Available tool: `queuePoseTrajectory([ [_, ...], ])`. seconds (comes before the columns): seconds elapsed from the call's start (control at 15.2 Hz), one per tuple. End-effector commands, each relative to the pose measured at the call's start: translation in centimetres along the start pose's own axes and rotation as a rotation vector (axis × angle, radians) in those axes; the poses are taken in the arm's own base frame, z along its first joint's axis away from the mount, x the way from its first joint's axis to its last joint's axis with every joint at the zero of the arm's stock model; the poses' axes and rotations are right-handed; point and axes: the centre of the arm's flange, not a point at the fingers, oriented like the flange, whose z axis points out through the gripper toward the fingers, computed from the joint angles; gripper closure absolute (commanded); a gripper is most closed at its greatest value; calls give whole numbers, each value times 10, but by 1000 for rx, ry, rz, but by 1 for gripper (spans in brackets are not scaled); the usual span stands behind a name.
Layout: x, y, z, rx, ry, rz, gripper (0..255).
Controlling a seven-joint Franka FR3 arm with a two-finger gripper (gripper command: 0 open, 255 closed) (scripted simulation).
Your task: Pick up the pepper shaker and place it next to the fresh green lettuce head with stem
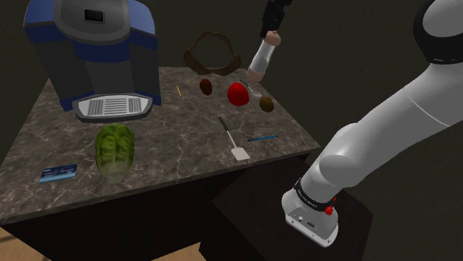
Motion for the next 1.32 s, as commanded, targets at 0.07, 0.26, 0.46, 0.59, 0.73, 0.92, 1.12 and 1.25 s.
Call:
queuePoseTrajectory([
  [0.07, 20, -36, 8, 0, 0, 1, 255],
  [0.26, 40, -69, 16, 0, 0, 1, 255],
  [0.46, 59, -103, 25, 0, 0, 1, 255],
  [0.59, 73, -125, 30, 0, 0, 1, 255],
  [0.73, 86, -147, 36, 0, 0, 1, 255],
  [0.92, 106, -180, 44, 0, 0, 1, 255],
  [1.12, 125, -214, 53, 0, 0, 1, 255],
  [1.25, 139, -236, 58, 0, 0, 1, 255],
])
